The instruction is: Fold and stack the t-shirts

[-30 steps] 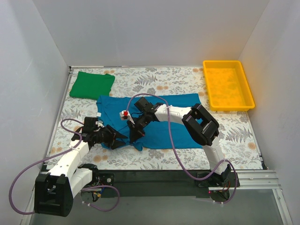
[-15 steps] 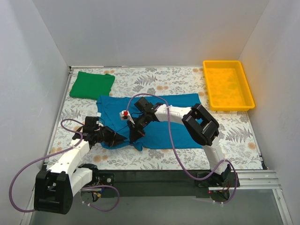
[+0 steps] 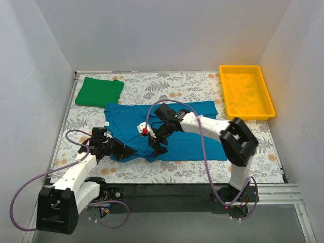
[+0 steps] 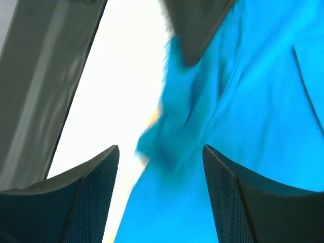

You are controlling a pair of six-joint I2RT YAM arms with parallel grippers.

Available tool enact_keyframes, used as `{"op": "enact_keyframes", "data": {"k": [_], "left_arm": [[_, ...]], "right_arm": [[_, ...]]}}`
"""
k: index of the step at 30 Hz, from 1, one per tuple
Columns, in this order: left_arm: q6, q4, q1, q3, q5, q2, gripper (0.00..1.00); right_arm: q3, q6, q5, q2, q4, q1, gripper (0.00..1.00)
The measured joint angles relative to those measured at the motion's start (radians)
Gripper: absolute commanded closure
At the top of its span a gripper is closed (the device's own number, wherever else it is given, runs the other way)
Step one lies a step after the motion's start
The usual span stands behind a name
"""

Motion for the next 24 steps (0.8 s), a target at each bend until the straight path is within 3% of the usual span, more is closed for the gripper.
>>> {"op": "enact_keyframes", "data": {"k": [6,13,17,20,24], "left_arm": [[0.016,-0.004,0.000,-0.007,0.014,-0.047,1.00],[0.027,-0.004,0.000,-0.016,0.036,-0.088,1.00],[0.032,-0.003,0.000,-0.017,0.046,-0.095,1.00],[0.036,-0.003,0.000,-0.017,0.054,-0.095,1.00],[0.040,-0.002,0.000,-0.017,0.063,-0.100,1.00]], "right_arm": [[-0.268,-0.250,0.158,-0.458,-0.128,-0.089,0.32],[-0.650,-0.436,0.369,-0.882,-0.230,-0.446,0.35],[-0.811,-0.518,0.459,-0.971,-0.287,-0.637,0.38],[-0.845,-0.585,0.491,-0.985,-0.302,-0.750,0.45],[-0.854,-0.671,0.499,-0.970,-0.301,-0.813,0.49]]}}
